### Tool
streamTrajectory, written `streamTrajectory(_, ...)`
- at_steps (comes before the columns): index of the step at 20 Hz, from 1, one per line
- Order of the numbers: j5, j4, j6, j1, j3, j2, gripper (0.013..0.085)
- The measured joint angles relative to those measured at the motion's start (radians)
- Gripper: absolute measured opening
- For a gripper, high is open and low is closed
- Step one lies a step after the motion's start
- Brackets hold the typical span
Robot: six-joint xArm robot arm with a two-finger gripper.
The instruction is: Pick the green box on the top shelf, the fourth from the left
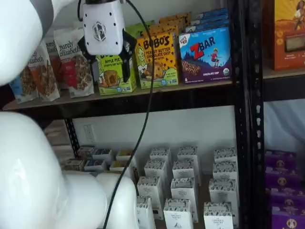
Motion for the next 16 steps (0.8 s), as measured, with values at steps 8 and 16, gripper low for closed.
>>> streamTrajectory(8,-0.106,-0.035,0.073,0.095,0.042,-0.03,0.085)
streamTrajectory(16,-0.233,-0.123,0.199,0.255,0.063,-0.037,0.085)
